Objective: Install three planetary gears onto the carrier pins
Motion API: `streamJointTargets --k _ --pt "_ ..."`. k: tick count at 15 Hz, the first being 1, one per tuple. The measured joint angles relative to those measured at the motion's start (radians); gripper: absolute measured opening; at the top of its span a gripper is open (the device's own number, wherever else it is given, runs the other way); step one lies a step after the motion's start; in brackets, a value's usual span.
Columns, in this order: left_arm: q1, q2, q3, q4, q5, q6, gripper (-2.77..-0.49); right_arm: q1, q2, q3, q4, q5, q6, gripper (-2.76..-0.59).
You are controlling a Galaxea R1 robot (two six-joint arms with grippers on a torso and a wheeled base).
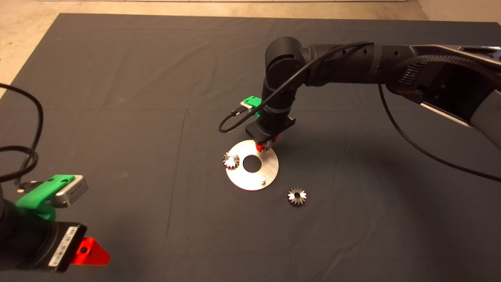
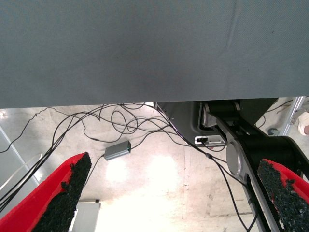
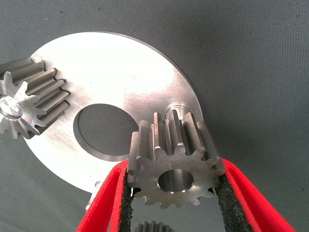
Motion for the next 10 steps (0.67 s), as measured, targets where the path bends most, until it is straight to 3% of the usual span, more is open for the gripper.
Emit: streamJointTargets --k 10 --pt "0.0 0.0 0.0 0.0 0.0 0.0 -0.75 0.0 0.001 0.0 -0.003 -0.001 -0.004 -2.31"
